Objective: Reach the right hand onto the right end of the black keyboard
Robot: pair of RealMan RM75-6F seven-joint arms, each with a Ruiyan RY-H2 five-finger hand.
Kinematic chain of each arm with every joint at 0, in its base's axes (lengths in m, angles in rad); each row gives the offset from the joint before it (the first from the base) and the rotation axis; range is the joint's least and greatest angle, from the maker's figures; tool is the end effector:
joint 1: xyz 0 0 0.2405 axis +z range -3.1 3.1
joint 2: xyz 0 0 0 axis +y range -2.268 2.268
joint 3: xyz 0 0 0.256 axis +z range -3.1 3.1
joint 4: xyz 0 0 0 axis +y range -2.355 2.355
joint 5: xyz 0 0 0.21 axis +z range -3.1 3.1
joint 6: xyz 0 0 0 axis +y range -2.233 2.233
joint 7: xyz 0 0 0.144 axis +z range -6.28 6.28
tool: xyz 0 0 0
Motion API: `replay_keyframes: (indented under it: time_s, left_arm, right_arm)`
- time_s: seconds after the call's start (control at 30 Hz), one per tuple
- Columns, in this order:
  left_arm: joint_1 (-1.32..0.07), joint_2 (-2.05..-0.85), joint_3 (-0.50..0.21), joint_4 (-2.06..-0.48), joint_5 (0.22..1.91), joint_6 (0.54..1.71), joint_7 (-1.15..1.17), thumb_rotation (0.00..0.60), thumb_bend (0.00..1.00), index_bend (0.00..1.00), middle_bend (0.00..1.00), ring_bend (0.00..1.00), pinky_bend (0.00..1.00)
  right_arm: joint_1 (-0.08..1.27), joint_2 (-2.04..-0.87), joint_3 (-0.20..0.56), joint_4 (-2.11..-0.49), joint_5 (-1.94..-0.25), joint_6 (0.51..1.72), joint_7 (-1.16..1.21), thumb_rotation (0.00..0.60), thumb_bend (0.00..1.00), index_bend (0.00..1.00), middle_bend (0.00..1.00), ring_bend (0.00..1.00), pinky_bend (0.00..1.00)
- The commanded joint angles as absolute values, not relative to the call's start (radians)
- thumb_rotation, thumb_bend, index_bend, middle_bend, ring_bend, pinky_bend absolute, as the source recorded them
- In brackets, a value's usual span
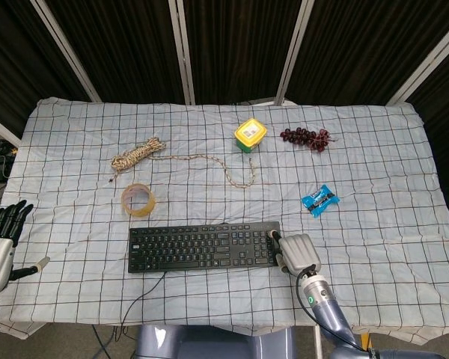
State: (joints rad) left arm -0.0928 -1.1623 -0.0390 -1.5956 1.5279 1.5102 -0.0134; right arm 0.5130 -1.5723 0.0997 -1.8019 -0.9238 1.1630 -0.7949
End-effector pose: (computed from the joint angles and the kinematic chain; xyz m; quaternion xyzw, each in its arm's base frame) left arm -0.3048 0.1810 0.1470 -0.5934 -0.3874 -0.4124 0.5725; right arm -0.1719 -0.2491 -0.0263 0.7322 -0.4277 0.2639 0.4598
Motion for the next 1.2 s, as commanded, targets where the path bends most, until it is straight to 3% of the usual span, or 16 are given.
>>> replay_keyframes:
  time_s: [0.03,0.73,1.2]
  left_arm:
    - [-0.093,-1.162,-0.039,-1.596,1.527,1.510,-0.014,0.600,0.02,0.00,0.00,0.00,0.00]
    - [-0.094,-1.158,-0.041,-1.598,1.525,1.508,-0.024,0.600,0.02,0.00,0.00,0.00,0.00]
    - [-0.094,-1.159,-0.043,-1.600,1.522,1.508,-0.022,0.600,0.02,0.00,0.00,0.00,0.00]
  right_arm:
    - [0.521,-1.580,0.101,-1.794,-0.907,1.162,-0.796,0.600,0.50,0.22,0.91,0.89,0.82]
    - [0.557,-1.612,0.089,-1.747,-0.818,1.162,-0.794,0.600,0.50,0.20,0.91,0.89,0.82]
    - [0.565,-1.601,0.084,-1.765,-0.852,1.191,-0.769,0.600,0.50,0.20,0.91,0.89,0.82]
